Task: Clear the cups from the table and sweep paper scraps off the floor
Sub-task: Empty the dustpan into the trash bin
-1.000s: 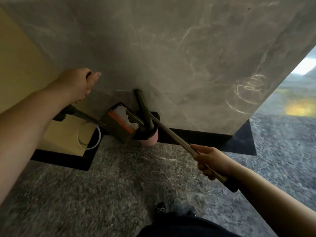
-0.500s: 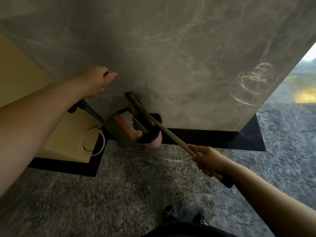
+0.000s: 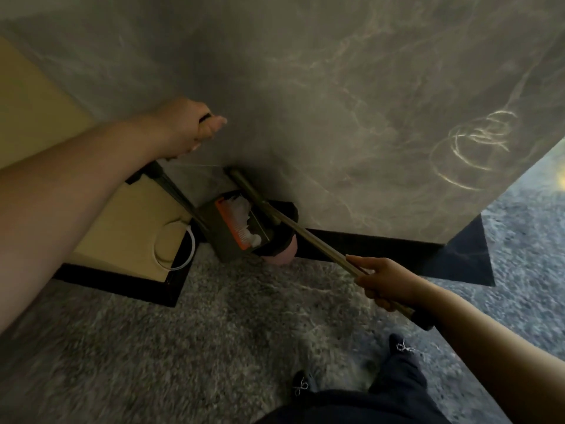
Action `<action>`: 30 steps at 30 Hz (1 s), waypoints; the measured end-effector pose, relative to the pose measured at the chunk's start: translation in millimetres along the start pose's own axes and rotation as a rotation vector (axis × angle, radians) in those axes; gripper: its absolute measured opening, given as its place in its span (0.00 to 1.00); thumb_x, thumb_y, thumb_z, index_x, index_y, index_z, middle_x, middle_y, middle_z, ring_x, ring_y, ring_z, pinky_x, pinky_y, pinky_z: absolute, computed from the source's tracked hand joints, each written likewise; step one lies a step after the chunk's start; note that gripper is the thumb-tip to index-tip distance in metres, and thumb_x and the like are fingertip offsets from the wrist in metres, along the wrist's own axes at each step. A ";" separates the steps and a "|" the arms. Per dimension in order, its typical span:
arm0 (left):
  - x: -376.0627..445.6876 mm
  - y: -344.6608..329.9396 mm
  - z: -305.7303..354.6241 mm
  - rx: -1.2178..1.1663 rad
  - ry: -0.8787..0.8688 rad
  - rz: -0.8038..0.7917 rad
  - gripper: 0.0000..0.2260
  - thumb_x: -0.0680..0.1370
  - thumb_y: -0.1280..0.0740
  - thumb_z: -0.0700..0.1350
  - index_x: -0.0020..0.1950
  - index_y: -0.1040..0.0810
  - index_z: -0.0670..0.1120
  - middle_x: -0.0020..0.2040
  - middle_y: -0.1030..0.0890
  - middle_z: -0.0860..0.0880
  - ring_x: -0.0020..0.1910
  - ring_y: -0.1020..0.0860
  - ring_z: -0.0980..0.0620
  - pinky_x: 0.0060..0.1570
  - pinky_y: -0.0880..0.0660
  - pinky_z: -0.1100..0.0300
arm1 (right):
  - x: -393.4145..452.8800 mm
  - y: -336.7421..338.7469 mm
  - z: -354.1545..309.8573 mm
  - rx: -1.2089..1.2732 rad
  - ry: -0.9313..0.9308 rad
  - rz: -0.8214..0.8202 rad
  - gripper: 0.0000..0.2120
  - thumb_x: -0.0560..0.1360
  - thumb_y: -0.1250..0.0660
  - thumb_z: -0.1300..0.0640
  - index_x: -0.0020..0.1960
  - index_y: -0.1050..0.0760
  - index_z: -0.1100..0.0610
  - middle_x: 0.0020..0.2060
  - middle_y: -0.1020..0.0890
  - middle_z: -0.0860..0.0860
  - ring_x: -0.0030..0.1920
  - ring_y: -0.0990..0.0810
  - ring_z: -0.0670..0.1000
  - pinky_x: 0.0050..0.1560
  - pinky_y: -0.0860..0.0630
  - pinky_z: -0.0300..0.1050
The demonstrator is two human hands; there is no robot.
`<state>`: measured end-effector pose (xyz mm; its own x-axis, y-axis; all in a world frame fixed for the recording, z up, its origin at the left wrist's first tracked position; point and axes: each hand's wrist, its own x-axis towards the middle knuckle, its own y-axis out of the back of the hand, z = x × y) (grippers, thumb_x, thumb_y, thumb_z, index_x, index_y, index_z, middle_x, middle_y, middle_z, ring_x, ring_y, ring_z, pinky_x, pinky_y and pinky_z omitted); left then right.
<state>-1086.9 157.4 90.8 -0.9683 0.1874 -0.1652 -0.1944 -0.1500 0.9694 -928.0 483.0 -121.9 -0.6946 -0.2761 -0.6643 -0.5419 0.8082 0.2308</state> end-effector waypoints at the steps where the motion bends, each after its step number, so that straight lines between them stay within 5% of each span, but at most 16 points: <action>1: 1.9 0.0 1.0 0.021 0.004 0.009 0.21 0.82 0.44 0.58 0.48 0.25 0.41 0.31 0.25 0.43 0.25 0.27 0.45 0.26 0.34 0.61 | 6.8 9.3 0.3 -0.009 0.008 -0.016 0.28 0.79 0.39 0.61 0.75 0.40 0.42 0.29 0.26 0.53 0.21 0.30 0.46 0.23 0.31 0.38; 8: 27.6 -2.8 31.5 0.139 0.054 0.035 0.26 0.77 0.48 0.65 0.48 0.24 0.44 0.35 0.22 0.43 0.31 0.23 0.43 0.32 0.28 0.56 | 36.3 98.0 -2.2 -0.121 0.053 -0.115 0.28 0.79 0.39 0.60 0.75 0.40 0.42 0.30 0.27 0.54 0.22 0.29 0.48 0.25 0.31 0.40; 13: 57.3 -0.2 71.6 0.192 0.087 -0.007 0.22 0.81 0.46 0.60 0.49 0.25 0.43 0.35 0.23 0.42 0.28 0.23 0.44 0.29 0.32 0.58 | 49.2 147.7 -1.3 -0.169 0.085 -0.160 0.28 0.79 0.39 0.60 0.75 0.39 0.43 0.28 0.26 0.52 0.21 0.29 0.47 0.24 0.31 0.38; 18: 81.5 -9.2 106.9 0.235 0.064 -0.037 0.20 0.82 0.44 0.57 0.45 0.25 0.41 0.34 0.25 0.44 0.31 0.26 0.46 0.31 0.35 0.57 | 58.1 162.9 2.2 -0.160 0.080 -0.201 0.27 0.79 0.40 0.62 0.75 0.40 0.45 0.30 0.27 0.54 0.22 0.29 0.48 0.24 0.31 0.39; 23: 91.9 -14.0 129.5 0.298 0.017 -0.105 0.17 0.81 0.44 0.58 0.36 0.35 0.51 0.33 0.29 0.47 0.31 0.30 0.51 0.30 0.39 0.57 | 63.3 165.1 3.3 -0.116 0.074 -0.207 0.28 0.78 0.40 0.63 0.74 0.38 0.45 0.30 0.26 0.53 0.20 0.29 0.45 0.23 0.30 0.38; 30: 101.8 -28.3 143.6 0.391 -0.010 -0.138 0.16 0.82 0.44 0.59 0.39 0.34 0.51 0.33 0.30 0.50 0.32 0.32 0.55 0.29 0.41 0.59 | 64.8 171.1 0.9 -0.112 0.104 -0.201 0.26 0.78 0.39 0.62 0.73 0.36 0.44 0.29 0.26 0.48 0.20 0.28 0.42 0.24 0.31 0.36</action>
<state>-1157.4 320.1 72.6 -0.9352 0.1901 -0.2989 -0.2464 0.2570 0.9345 -1065.3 603.9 -126.1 -0.6097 -0.4817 -0.6295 -0.7186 0.6710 0.1826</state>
